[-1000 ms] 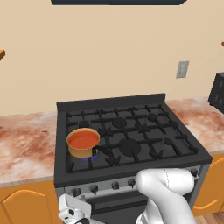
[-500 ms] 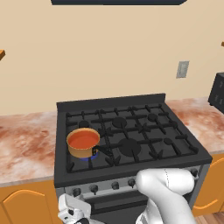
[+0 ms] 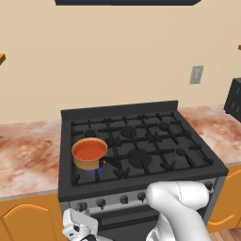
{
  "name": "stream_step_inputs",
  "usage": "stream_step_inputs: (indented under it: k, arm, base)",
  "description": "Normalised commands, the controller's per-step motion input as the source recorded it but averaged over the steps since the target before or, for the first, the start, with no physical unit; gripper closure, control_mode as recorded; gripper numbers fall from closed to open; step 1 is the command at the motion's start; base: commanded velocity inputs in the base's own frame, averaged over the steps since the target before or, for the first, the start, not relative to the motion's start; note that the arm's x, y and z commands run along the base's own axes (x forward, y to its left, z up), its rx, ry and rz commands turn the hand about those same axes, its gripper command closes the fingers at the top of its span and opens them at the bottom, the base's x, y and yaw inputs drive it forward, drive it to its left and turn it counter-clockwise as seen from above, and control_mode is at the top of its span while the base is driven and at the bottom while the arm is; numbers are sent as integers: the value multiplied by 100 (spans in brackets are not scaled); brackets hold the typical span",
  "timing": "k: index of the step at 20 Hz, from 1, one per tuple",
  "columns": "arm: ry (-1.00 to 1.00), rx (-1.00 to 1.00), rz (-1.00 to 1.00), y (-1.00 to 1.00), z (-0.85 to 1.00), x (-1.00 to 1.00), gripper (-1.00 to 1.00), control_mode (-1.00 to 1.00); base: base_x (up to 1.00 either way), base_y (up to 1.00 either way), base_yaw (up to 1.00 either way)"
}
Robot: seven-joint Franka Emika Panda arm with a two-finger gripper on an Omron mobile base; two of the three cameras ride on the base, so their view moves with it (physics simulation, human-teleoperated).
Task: Wait until the marinara sauce is simmered to a deep red color and then turn off the stove.
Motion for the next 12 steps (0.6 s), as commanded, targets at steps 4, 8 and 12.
stream_step_inputs:
  k: [4, 8, 12]
  arm:
    - [0, 5, -5, 0, 0, 0, 100, -100]
    - [-5, 5, -9, 0, 0, 0, 100, -100]
    - [-9, 11, -15, 0, 0, 0, 100, -100]
  base:
    - [0, 0, 0]
    - [0, 0, 0]
    - [0, 0, 0]
